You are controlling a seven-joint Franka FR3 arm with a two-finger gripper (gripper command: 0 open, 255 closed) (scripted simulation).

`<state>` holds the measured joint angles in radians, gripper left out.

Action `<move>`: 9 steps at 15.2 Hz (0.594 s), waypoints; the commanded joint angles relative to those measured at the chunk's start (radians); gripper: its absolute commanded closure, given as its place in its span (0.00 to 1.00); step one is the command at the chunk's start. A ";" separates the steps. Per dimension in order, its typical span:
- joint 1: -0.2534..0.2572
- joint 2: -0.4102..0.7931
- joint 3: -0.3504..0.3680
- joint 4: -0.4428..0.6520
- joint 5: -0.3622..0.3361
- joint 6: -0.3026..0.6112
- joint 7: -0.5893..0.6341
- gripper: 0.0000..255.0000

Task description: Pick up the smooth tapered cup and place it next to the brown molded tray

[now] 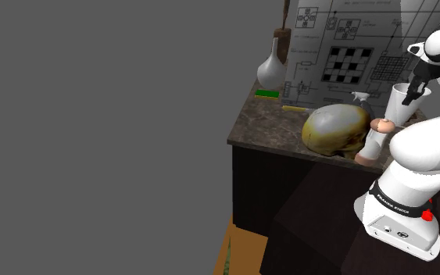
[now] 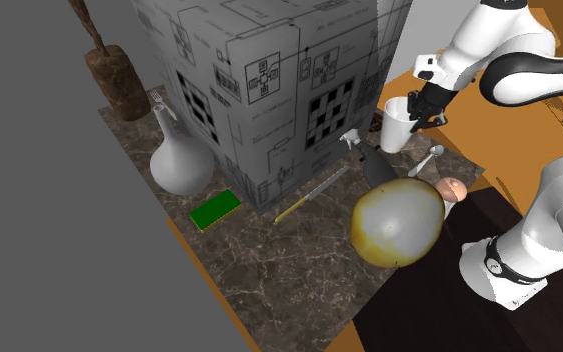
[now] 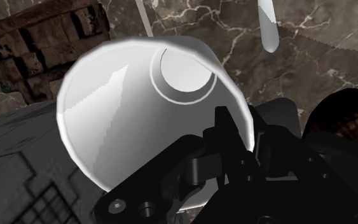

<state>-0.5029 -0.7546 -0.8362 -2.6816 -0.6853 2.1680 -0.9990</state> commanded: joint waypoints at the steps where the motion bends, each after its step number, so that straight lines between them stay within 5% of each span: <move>1: 0.001 0.016 -0.019 -0.016 -0.014 0.033 0.003 1.00; 9: 0.012 0.075 -0.078 -0.053 -0.050 0.132 0.015 1.00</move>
<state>-0.4912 -0.6817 -0.9123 -2.7330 -0.7339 2.2962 -0.9847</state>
